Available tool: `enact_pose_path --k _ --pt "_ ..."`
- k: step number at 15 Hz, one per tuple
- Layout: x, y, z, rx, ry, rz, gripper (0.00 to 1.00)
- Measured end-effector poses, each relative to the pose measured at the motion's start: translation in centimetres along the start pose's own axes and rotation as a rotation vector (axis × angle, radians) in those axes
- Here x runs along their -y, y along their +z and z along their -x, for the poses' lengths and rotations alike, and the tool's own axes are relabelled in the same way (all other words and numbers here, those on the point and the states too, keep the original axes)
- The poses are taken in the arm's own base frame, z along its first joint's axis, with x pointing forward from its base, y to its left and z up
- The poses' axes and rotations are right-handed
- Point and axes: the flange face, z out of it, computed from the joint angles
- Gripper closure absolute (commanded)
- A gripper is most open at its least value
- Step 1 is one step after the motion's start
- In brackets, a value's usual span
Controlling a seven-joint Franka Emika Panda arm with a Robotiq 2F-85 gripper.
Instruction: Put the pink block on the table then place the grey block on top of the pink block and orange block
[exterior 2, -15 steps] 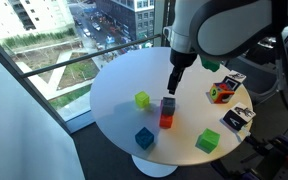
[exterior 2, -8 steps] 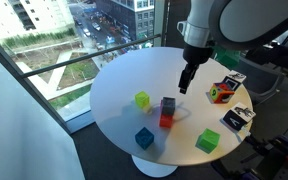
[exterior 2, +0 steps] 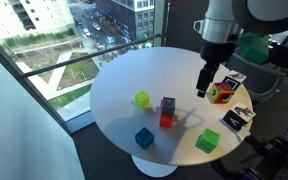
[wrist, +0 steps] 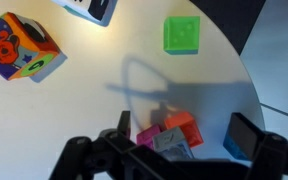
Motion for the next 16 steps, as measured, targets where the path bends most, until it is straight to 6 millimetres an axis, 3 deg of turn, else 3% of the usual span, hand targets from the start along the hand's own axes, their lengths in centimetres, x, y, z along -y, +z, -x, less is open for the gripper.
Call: enact_pose_path --k 6,16 --pt "-0.7 -2.5 3.0 0.065 0.027 -0.010 0.00" --pt "-0.7 -6.8 5.5 -0.043 0.154 0.005 0.00"
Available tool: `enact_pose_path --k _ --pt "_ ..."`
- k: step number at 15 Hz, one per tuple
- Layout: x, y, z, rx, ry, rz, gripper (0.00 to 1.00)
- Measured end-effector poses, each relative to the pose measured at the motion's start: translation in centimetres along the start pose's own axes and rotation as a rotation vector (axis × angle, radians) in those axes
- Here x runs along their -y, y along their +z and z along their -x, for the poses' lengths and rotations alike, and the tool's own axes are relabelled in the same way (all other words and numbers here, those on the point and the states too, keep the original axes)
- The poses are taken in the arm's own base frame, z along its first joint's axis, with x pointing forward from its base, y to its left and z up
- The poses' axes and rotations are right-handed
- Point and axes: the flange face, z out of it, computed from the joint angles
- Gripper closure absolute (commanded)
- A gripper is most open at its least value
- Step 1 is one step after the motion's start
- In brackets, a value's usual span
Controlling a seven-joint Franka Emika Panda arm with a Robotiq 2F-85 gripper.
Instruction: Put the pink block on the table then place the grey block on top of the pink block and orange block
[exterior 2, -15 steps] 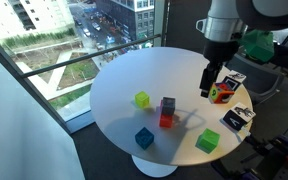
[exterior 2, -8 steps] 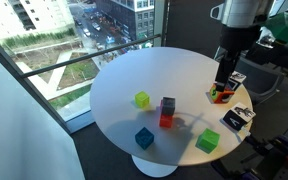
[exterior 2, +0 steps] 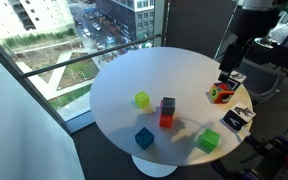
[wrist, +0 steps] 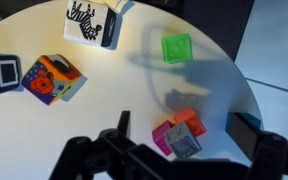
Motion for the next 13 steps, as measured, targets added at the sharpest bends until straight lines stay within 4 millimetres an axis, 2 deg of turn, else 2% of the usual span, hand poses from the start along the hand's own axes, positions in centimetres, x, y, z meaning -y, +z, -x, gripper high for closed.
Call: enact_pose_path --k 7,13 --pt "0.01 -0.63 0.45 -0.087 0.126 -0.001 0.00" --pt "0.01 -0.47 0.58 -0.098 0.142 -0.002 0.00"
